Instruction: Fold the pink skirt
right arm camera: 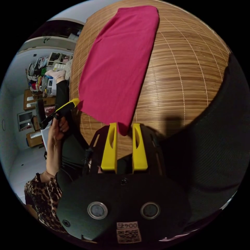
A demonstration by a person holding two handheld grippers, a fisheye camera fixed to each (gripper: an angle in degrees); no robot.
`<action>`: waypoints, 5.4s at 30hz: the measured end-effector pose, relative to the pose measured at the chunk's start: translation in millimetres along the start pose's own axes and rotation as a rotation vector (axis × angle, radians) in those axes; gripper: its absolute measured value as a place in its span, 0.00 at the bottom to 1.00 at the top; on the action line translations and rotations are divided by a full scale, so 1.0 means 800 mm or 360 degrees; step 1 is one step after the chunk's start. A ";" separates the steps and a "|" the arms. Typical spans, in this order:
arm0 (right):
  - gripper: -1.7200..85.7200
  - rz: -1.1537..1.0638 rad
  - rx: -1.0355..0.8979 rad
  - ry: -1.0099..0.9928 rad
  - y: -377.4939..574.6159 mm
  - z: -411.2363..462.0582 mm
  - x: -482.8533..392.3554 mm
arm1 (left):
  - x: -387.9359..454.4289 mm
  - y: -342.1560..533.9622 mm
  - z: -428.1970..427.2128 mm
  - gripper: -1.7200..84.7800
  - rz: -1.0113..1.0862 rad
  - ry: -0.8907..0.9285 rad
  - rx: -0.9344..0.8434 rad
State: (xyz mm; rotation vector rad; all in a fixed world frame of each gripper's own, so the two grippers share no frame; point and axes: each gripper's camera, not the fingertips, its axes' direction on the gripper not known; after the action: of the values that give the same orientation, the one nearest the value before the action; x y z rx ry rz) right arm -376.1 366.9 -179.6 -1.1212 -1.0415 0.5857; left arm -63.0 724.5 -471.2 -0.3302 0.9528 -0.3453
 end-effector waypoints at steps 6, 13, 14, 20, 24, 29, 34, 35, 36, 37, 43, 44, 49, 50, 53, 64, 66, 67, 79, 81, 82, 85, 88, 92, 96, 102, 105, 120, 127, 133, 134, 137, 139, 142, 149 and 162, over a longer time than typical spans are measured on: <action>0.11 -0.0027 -0.0055 -0.0027 -0.004 0.000 0.003 | 0.004 -0.012 0.011 0.11 -0.0012 0.0036 -0.0042; 0.09 -0.0087 -0.0092 -0.0008 -0.009 0.006 -0.001 | 0.008 -0.026 0.029 0.07 -0.0030 0.0085 -0.0069; 0.08 -0.0102 -0.0098 0.0029 -0.010 0.008 -0.004 | 0.012 -0.029 0.031 0.06 -0.0025 0.0076 -0.0079; 0.07 -0.0160 -0.0170 0.0112 -0.003 0.019 -0.012 | 0.047 -0.035 0.041 0.06 0.0058 -0.0053 -0.0202; 0.07 -0.0229 -0.0314 0.0208 0.005 0.042 -0.023 | 0.069 -0.031 0.053 0.06 0.0143 -0.0075 -0.0438; 0.11 -0.0345 -0.0340 0.0247 0.025 0.049 -0.037 | 0.088 -0.015 0.029 0.08 0.0210 -0.0249 -0.0442; 0.13 -0.0520 0.0092 0.0069 0.046 0.001 -0.039 | 0.106 0.000 -0.018 0.10 0.0286 -0.0327 -0.0100; 0.14 -0.0586 0.0246 0.0116 0.047 -0.009 -0.042 | 0.114 0.002 -0.025 0.10 0.0315 -0.0279 0.0065; 0.15 -0.0639 0.0394 0.0188 0.046 -0.015 -0.045 | 0.124 0.002 -0.026 0.10 0.0345 -0.0229 0.0201; 0.15 -0.0672 0.0462 0.0232 0.044 -0.016 -0.048 | 0.129 0.001 -0.025 0.11 0.0364 -0.0216 0.0263; 0.20 -0.0767 0.0820 0.0484 -0.002 0.012 -0.057 | 0.181 -0.039 0.039 0.14 0.0506 -0.0348 0.0534; 0.20 -0.0754 0.0841 0.0530 -0.012 0.024 -0.055 | 0.186 -0.049 0.055 0.15 0.0519 -0.0337 0.0527; 0.20 -0.0695 0.0898 0.0659 -0.031 0.067 -0.046 | 0.194 -0.075 0.105 0.17 0.0509 -0.0397 0.0471; 0.20 -0.0694 0.0870 0.0700 -0.034 0.078 -0.045 | 0.191 -0.080 0.114 0.17 0.0469 -0.0444 0.0444; 0.18 -0.0693 0.0808 0.0788 -0.042 0.101 -0.039 | 0.181 -0.082 0.126 0.18 0.0387 -0.0508 0.0411; 0.16 -0.0642 0.0849 0.0677 -0.055 0.116 -0.022 | 0.179 -0.073 0.143 0.18 0.0403 -0.0447 0.0420; 0.17 -0.0632 0.0839 0.0613 -0.057 0.111 -0.023 | 0.173 -0.072 0.144 0.18 0.0380 -0.0406 0.0427; 0.18 -0.0620 0.0840 0.0597 -0.058 0.107 -0.024 | 0.172 -0.072 0.144 0.18 0.0376 -0.0396 0.0429; 0.14 -0.1139 0.1038 0.0643 -0.193 0.054 -0.104 | 0.170 -0.065 0.156 0.18 0.0381 -0.0391 0.0447; 0.14 -0.1213 0.0972 0.0677 -0.231 0.058 -0.118 | 0.161 -0.064 0.155 0.17 0.0349 -0.0340 0.0460; 0.14 -0.1226 0.0957 0.0690 -0.240 0.060 -0.121 | 0.159 -0.064 0.155 0.17 0.0342 -0.0330 0.0463; 0.13 -0.1275 0.0889 0.0734 -0.274 0.066 -0.131 | 0.155 -0.064 0.156 0.16 0.0320 -0.0323 0.0468; 0.13 -0.1279 0.0841 0.0750 -0.300 0.070 -0.134 | 0.159 -0.063 0.160 0.16 0.0329 -0.0373 0.0463; 0.13 -0.1309 0.0783 0.0796 -0.326 0.073 -0.141 | 0.161 -0.062 0.165 0.16 0.0351 -0.0409 0.0458; 0.13 -0.1362 0.0668 0.0856 -0.352 0.081 -0.153 | 0.152 -0.062 0.165 0.16 0.0331 -0.0377 0.0463; 0.16 -0.1333 0.0659 0.0693 -0.380 0.065 -0.151 | 0.148 -0.062 0.167 0.16 0.0342 -0.0391 0.0459; 0.16 -0.1348 0.0662 0.0684 -0.380 0.056 -0.153 | 0.144 -0.062 0.168 0.16 0.0342 -0.0399 0.0456; 0.16 -0.0967 0.0772 0.0755 -0.329 -0.059 -0.066 | 0.110 -0.070 0.164 0.15 0.0317 -0.0407 0.0458; 0.16 -0.0780 0.0930 0.0388 -0.182 -0.144 -0.069 | 0.086 -0.078 0.158 0.14 0.0281 -0.0399 0.0460; 0.15 -0.0595 0.0822 -0.0013 -0.010 -0.129 -0.080 | 0.065 -0.093 0.151 0.12 0.0247 -0.0452 0.0438; 0.15 -0.0557 0.0796 -0.0020 0.006 -0.122 -0.078 | 0.058 -0.098 0.149 0.12 0.0230 -0.0451 0.0429; 0.15 -0.0522 0.0767 -0.0028 0.019 -0.133 -0.075 | 0.035 -0.114 0.140 0.11 0.0248 -0.0284 0.0391; 0.15 -0.0499 0.0769 0.0025 0.015 -0.145 -0.072 | 0.017 -0.122 0.125 0.12 0.0252 -0.0135 0.0328; 0.15 -0.0339 0.0630 -0.0172 -0.005 -0.152 -0.042 | -0.021 -0.114 0.083 0.13 0.0180 0.0143 0.0336; 0.16 0.0027 0.0334 -0.0418 -0.038 -0.171 0.010 | -0.148 -0.066 0.053 0.16 -0.0180 0.0732 0.0030; 0.16 0.0205 0.0099 -0.0403 -0.044 -0.196 0.015 | -0.176 -0.079 0.099 0.16 -0.0190 0.0684 -0.0353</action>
State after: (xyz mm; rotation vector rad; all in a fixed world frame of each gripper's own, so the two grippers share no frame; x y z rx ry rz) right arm -234.3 294.8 -153.4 -1.0833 -1.1642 0.8748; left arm -80.6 737.9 -299.0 -0.5296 1.4018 -0.4304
